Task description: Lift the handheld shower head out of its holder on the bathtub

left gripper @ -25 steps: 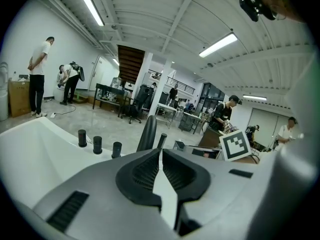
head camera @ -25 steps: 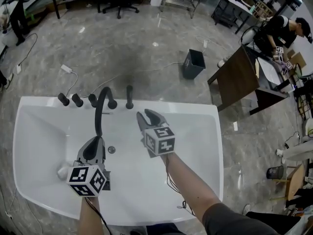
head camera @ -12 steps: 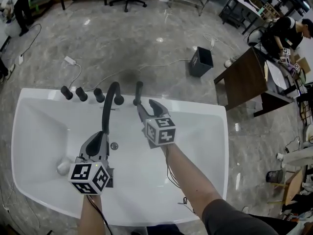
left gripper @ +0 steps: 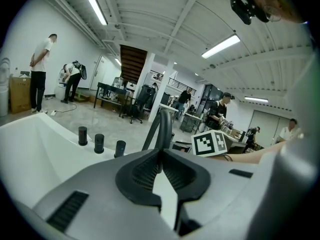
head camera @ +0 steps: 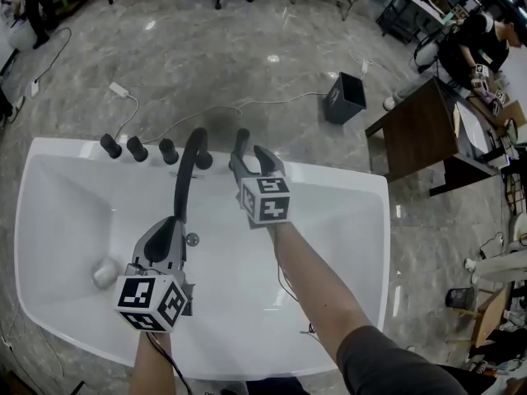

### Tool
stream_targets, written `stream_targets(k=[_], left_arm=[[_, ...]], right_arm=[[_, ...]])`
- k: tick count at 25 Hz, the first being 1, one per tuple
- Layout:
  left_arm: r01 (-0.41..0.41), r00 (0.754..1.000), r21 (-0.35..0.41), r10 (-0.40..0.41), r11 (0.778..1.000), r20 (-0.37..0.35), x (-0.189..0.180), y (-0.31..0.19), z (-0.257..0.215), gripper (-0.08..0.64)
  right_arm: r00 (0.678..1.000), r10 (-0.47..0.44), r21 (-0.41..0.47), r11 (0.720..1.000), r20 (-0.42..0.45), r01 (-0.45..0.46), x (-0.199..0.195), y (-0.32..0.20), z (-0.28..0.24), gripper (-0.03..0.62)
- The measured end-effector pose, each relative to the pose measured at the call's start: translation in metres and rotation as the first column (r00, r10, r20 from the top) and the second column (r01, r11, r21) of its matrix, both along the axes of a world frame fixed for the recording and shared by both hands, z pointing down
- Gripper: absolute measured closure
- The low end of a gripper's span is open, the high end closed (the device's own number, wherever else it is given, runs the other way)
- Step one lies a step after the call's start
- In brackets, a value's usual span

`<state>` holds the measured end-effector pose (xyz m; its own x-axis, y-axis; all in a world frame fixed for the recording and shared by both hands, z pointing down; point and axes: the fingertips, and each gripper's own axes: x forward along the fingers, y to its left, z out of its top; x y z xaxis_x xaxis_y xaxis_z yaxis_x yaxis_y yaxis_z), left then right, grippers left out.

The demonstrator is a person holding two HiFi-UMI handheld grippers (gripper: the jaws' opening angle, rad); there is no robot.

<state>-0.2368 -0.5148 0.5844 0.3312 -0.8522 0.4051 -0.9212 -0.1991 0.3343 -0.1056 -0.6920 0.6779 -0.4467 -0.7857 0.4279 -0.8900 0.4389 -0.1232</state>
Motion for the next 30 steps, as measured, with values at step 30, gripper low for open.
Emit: stream_targets(k=[30], left_arm=[[-0.008, 1.000, -0.015, 0.008, 1.000, -0.002, 0.011, -0.006, 0.001, 0.529]], right_arm=[[0.999, -0.034, 0.030, 0.999, -0.042, 0.036, -0.007, -0.028, 0.021, 0.451]])
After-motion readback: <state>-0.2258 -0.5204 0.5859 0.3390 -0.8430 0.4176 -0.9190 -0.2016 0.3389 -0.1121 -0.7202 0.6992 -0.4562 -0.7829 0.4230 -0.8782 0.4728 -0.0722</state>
